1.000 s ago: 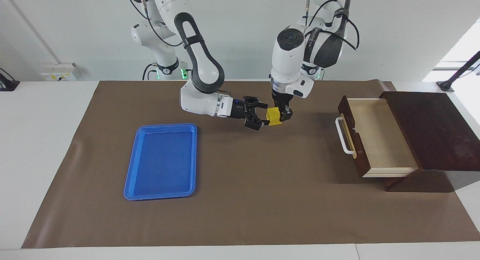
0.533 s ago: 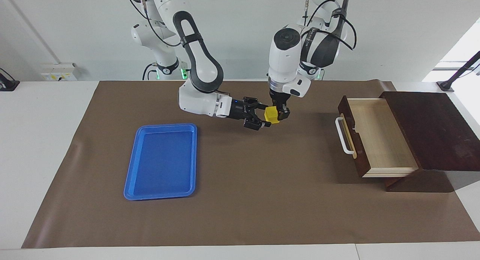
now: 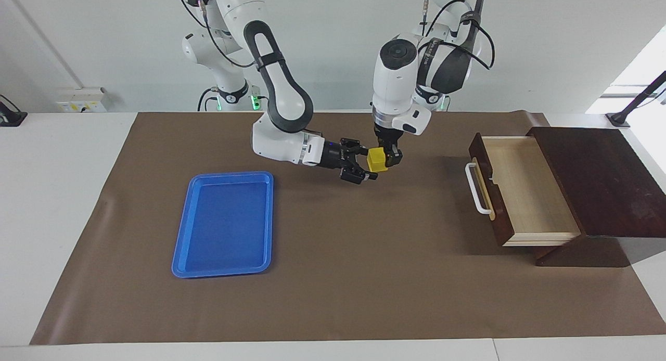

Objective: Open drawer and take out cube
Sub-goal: 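Grasp the yellow cube with the right gripper and release the left gripper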

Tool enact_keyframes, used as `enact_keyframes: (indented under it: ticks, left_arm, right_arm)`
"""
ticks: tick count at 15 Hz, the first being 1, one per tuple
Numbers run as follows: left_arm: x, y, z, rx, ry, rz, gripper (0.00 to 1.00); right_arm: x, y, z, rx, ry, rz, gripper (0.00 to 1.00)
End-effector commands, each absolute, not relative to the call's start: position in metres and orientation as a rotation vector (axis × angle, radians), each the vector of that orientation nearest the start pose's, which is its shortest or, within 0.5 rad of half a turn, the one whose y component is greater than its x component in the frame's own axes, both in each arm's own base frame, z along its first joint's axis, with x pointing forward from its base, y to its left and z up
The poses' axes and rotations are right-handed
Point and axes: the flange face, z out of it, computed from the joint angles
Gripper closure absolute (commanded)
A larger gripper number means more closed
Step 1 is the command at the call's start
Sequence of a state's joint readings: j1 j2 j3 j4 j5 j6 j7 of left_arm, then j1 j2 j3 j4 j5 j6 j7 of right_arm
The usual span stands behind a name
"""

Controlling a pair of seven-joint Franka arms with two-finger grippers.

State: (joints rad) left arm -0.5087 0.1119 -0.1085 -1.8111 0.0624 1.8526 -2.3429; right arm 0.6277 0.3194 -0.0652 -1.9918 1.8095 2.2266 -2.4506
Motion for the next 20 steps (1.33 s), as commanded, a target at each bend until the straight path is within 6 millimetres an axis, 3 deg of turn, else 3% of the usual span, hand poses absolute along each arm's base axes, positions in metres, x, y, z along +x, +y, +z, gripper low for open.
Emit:
enact_keyframes:
  ticks: [1, 3, 4, 5, 6, 7, 8, 15, 16, 17, 18, 19, 20]
  left_arm:
    - [0.474, -0.332, 0.474, 2.094, 2.415, 0.078, 1.00]
    - [0.474, -0.332, 0.474, 2.096, 2.413, 0.078, 1.00]
    - [0.474, -0.332, 0.474, 2.096, 2.413, 0.078, 1.00]
    - [0.473, -0.332, 0.474, 2.100, 2.410, 0.078, 1.00]
    - [0.474, -0.333, 0.475, 2.100, 2.406, 0.078, 1.00]
    - [0.474, -0.333, 0.475, 2.101, 2.407, 0.078, 1.00]
    - [0.474, -0.333, 0.475, 2.101, 2.407, 0.078, 1.00]
    - [0.477, -0.329, 0.475, 2.103, 2.404, 0.082, 0.98]
    - [0.480, -0.326, 0.476, 2.110, 2.395, 0.093, 0.73]
    - [0.480, -0.325, 0.476, 2.119, 2.390, 0.095, 0.54]
    - [0.481, -0.325, 0.476, 2.133, 2.380, 0.094, 0.22]
    - [0.483, -0.321, 0.476, 2.144, 2.373, 0.093, 0.00]
    - [0.486, -0.315, 0.478, 2.150, 2.366, 0.093, 0.00]
  right_arm:
    - [0.506, 0.369, 0.324, -1.401, -1.516, -1.238, 0.00]
    - [0.506, 0.370, 0.324, -1.402, -1.512, -1.237, 0.00]
    - [0.506, 0.370, 0.324, -1.400, -1.516, -1.238, 0.07]
    - [0.505, 0.370, 0.323, -1.401, -1.515, -1.240, 0.20]
    - [0.505, 0.371, 0.323, -1.400, -1.517, -1.239, 0.39]
    - [0.505, 0.371, 0.324, -1.399, -1.517, -1.243, 0.74]
    - [0.505, 0.370, 0.324, -1.401, -1.516, -1.243, 1.00]
    - [0.510, 0.366, 0.325, -1.367, -1.556, -1.284, 1.00]
    - [0.511, 0.367, 0.328, -1.362, -1.558, -1.292, 1.00]
    - [0.512, 0.367, 0.329, -1.363, -1.557, -1.293, 1.00]
    - [0.513, 0.365, 0.329, -1.364, -1.557, -1.294, 1.00]
    - [0.514, 0.365, 0.329, -1.367, -1.555, -1.296, 1.00]
    - [0.514, 0.365, 0.330, -1.366, -1.555, -1.297, 1.00]
